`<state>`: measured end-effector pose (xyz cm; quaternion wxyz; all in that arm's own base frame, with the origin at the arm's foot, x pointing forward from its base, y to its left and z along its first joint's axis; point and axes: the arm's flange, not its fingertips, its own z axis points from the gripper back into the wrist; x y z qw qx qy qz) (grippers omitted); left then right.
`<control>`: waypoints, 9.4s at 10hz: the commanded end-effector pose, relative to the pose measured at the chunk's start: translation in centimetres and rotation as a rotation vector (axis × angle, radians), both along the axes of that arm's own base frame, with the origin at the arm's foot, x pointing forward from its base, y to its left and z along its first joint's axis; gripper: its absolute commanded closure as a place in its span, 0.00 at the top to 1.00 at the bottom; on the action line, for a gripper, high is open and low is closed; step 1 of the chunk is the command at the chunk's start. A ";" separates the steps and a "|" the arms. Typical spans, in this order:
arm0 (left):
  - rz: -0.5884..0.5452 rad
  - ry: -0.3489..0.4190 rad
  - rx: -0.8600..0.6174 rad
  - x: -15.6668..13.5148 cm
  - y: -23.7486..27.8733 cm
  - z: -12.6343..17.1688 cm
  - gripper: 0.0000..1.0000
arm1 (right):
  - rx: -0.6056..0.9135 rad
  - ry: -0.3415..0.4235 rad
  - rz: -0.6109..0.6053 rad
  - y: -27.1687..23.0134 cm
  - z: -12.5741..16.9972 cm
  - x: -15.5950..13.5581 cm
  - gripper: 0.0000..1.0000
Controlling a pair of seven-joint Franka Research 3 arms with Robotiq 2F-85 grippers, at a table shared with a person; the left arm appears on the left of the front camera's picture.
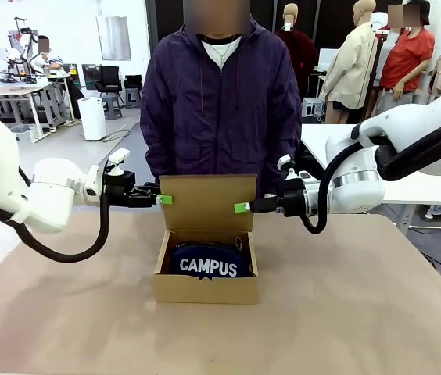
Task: Pack the items into the box.
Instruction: Close the Mailer Box.
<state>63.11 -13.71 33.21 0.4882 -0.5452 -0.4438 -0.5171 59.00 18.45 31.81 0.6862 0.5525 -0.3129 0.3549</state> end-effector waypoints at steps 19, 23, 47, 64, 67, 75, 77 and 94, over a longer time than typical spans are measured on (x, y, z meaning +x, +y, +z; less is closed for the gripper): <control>-0.219 -0.489 -0.008 -4.7 -0.1 -0.4 0.55 | -0.077 -0.662 0.035 0.0 0.5 -7.1 0.68; -0.226 -0.497 -0.021 -4.7 -0.2 -0.4 0.55 | -0.072 -0.705 0.030 0.1 0.7 -7.6 0.68; -0.079 -0.273 -0.047 -3.3 0.1 1.5 0.55 | 0.066 -0.465 -0.058 -0.8 2.3 -5.1 0.68; -0.297 -0.243 0.118 -5.8 -2.4 -1.4 0.55 | -0.198 -0.491 0.201 2.7 1.1 -7.0 0.68; -0.214 -0.135 0.107 -7.1 2.2 5.1 0.55 | -0.107 -0.354 0.074 -2.7 7.3 -8.2 0.68; 0.422 0.337 -0.191 -10.4 26.9 8.8 0.55 | 0.239 0.207 -0.387 -27.6 8.0 -17.2 0.68; 0.434 0.351 -0.067 -8.0 27.0 6.5 0.55 | 0.211 0.187 -0.363 -28.6 7.7 -17.3 0.68; 0.438 0.347 -0.156 -10.9 29.3 8.1 0.55 | 0.211 0.187 -0.363 -28.6 7.7 -17.3 0.68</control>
